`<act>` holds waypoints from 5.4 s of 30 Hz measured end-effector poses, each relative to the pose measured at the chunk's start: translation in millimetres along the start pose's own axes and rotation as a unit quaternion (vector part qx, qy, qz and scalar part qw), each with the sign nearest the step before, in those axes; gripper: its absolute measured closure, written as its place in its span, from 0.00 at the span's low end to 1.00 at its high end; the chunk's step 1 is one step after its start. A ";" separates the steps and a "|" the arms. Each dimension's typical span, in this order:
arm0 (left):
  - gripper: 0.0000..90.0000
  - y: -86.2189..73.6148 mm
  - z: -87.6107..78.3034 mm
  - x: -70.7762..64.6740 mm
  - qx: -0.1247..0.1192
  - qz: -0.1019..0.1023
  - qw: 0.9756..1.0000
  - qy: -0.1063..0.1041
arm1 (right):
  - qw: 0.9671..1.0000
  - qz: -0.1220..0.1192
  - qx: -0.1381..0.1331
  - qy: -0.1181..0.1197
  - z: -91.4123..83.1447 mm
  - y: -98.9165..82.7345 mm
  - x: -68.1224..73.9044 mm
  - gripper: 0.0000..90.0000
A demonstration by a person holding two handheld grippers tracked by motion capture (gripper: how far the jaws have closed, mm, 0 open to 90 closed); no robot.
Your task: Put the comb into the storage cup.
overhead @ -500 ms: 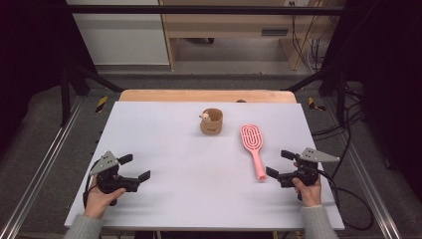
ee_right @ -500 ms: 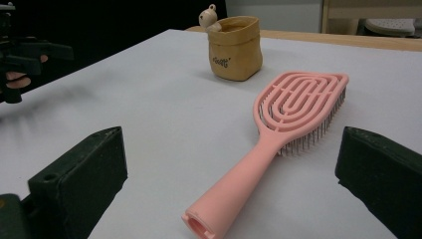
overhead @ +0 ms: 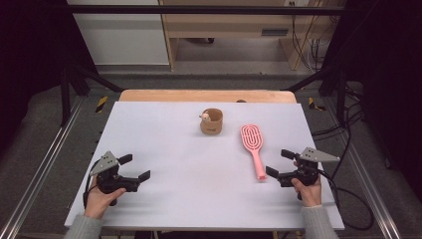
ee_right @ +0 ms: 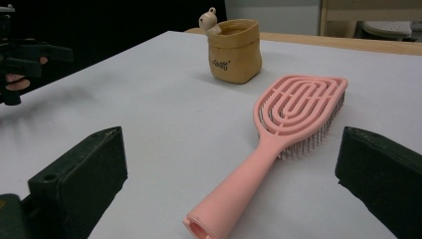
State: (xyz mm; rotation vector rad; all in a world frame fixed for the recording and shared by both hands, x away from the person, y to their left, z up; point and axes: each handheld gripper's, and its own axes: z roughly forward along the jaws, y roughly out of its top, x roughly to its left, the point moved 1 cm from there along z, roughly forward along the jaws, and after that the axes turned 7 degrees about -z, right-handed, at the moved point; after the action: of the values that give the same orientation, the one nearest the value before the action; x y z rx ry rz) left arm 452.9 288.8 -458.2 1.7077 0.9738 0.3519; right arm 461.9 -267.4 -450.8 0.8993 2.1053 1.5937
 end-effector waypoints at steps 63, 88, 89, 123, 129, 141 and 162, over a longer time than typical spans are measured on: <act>0.00 -2.0 1.8 1.5 0.002 -0.002 1.000 0.009 | 0.985 -0.022 0.171 0.001 52.0 7.9 38.6 0.97; 0.00 -2.1 1.6 1.3 0.002 -0.001 1.000 0.009 | 0.971 -0.033 0.234 -0.023 54.9 1.3 35.4 1.00; 0.00 -2.1 1.6 1.3 0.002 -0.001 1.000 0.009 | 0.971 -0.036 0.236 -0.025 54.7 1.3 35.0 1.00; 0.00 -2.2 1.9 1.0 0.003 0.000 1.000 0.009 | 0.970 -0.025 0.240 -0.042 44.6 -0.7 24.9 0.96; 0.00 -2.3 2.2 1.2 0.004 0.000 1.000 0.010 | 0.976 -0.024 0.213 -0.029 38.9 7.2 25.9 0.85; 0.00 -2.7 3.3 0.9 0.005 0.000 1.000 0.010 | 0.982 -0.026 0.179 -0.054 33.5 23.1 21.8 0.42; 0.00 -3.0 3.9 1.3 0.007 0.000 1.000 0.010 | 0.981 -0.039 0.166 -0.088 45.0 45.0 18.9 0.01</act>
State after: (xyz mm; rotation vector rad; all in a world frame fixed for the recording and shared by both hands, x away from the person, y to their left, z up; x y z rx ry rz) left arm 455.0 287.4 -462.6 1.7201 0.9926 0.3646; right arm 488.1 -214.7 -420.1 1.0059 2.2829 1.0972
